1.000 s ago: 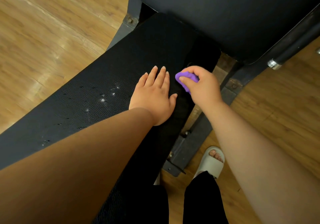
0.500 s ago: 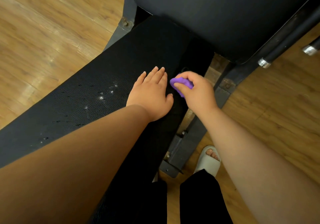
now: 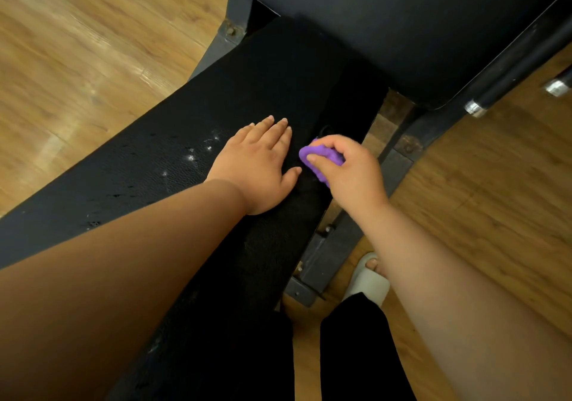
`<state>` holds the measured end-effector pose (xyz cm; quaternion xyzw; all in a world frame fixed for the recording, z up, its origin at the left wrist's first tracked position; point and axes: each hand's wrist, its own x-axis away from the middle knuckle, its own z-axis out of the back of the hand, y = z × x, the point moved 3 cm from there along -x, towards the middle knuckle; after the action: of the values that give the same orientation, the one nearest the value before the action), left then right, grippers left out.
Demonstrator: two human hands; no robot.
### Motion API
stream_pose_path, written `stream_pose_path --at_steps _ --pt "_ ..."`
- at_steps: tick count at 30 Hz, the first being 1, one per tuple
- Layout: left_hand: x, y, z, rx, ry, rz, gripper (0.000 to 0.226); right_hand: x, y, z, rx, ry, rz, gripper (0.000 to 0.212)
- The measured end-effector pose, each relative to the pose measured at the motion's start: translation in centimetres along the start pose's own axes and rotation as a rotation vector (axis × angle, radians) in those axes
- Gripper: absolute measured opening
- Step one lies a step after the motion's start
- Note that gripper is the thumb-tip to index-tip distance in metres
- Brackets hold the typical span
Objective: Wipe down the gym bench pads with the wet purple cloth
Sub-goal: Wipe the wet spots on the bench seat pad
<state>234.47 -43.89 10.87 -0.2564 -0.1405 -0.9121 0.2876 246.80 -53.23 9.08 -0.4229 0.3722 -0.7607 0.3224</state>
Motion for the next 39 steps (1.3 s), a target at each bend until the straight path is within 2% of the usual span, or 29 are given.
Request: stream_pose_path --at_steps 3,6,9,13,19,23,27,31,36,39 --pt "0.0 -0.1 0.0 0.005 -0.011 -0.007 0.069 -2.2 0.0 0.6 0.077 0.056 -0.038 0.015" --pt "0.0 -0.1 0.0 -0.002 -0.016 -0.006 0.067 -2.7 0.3 0.0 0.020 0.148 -0.099 0.015" --pt "0.0 -0.1 0.1 -0.004 -0.022 -0.010 0.065 0.3 0.1 -0.8 0.004 0.107 -0.045 0.021" --pt "0.0 -0.2 0.2 0.002 -0.032 -0.018 0.065 0.4 -0.2 0.0 0.042 0.016 -0.032 0.016" --pt "0.0 -0.2 0.2 0.001 -0.035 -0.021 0.062 -0.5 -0.7 -0.8 0.023 0.209 -0.108 0.020" --pt "0.0 -0.2 0.2 0.016 -0.042 -0.026 0.061 3.4 -1.0 -1.8 0.023 0.146 -0.030 0.026" --pt "0.0 -0.3 0.3 0.033 -0.051 -0.038 0.060 0.8 -0.4 -0.9 0.069 0.175 -0.104 0.013" --pt "0.1 -0.3 0.4 0.061 -0.027 -0.037 0.059 0.0 -0.5 -1.4 0.055 0.259 -0.156 0.012" --pt "1.0 -0.2 1.2 0.148 0.006 -0.108 0.058 4.2 -1.5 -2.6 0.042 0.183 -0.105 0.012" --pt "3.0 -0.7 1.6 0.106 0.020 -0.188 0.061 4.0 -2.2 -2.0 0.044 0.144 -0.137 0.013"
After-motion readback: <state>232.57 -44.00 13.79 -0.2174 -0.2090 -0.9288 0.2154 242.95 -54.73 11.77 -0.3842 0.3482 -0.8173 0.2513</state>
